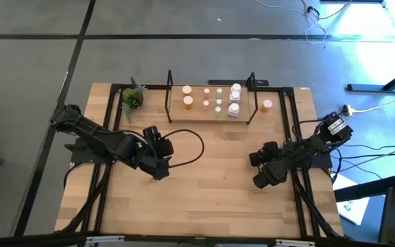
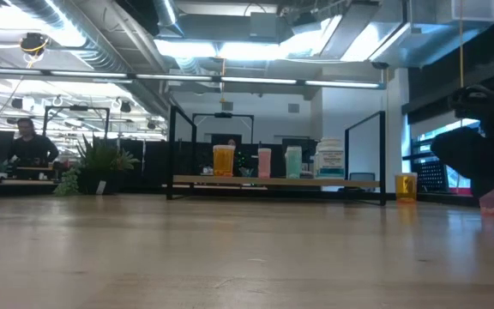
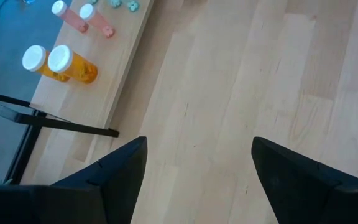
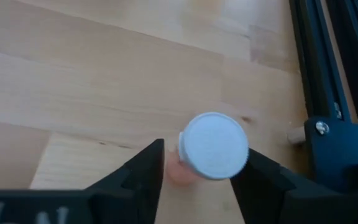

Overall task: Pick and place medicine bottles onto shelf by color
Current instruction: Put the pink pill bottle on the shelf aligned with the pink bottles

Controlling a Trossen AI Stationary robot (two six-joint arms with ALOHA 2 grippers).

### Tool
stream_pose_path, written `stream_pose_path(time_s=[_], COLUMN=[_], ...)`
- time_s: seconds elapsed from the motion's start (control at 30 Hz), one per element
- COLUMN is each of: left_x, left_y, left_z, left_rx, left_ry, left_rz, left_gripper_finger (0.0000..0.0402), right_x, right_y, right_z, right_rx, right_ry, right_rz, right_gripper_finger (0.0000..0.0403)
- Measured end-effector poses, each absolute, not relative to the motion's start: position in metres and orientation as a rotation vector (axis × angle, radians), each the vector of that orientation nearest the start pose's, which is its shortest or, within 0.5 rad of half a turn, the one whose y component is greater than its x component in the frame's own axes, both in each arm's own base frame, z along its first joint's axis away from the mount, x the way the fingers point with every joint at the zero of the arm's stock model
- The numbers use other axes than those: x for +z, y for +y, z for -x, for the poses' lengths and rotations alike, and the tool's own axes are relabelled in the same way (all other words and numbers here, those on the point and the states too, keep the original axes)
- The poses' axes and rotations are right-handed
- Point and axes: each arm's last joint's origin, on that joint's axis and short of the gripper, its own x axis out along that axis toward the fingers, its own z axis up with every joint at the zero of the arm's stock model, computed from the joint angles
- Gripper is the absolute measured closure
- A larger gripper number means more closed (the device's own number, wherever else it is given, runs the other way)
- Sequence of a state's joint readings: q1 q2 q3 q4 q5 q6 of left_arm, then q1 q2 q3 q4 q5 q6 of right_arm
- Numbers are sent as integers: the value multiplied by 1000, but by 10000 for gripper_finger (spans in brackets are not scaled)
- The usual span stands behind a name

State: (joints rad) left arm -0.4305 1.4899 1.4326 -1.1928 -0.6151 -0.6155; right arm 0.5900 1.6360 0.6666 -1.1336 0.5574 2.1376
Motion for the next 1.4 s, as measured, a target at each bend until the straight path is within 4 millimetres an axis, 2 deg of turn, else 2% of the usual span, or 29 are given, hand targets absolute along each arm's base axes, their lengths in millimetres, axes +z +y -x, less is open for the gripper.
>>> stream_pose_path(time_s=[0.3,0.53,0.67,0.97,1.4], left_x=[326,326,326,326,327], left_y=[-100,-100,-100,-100,-101], left_z=[-257,-257,-257,-257,-260], left_rx=[471,462,463,462,447], left_ry=[968,972,972,972,946], left_rz=[-74,-89,-89,-89,-65], left_gripper_finger=[117,117,117,117,117], right_x=[119,121,124,137,163], right_y=[86,86,89,109,144], right_z=[-157,-159,-165,-200,-265], right_rx=[-1429,-1400,-1326,-1008,-493], right_ry=[819,779,796,783,607], right_rz=[-452,-418,-358,-209,-94], right_gripper_finger=[305,306,305,306,306])
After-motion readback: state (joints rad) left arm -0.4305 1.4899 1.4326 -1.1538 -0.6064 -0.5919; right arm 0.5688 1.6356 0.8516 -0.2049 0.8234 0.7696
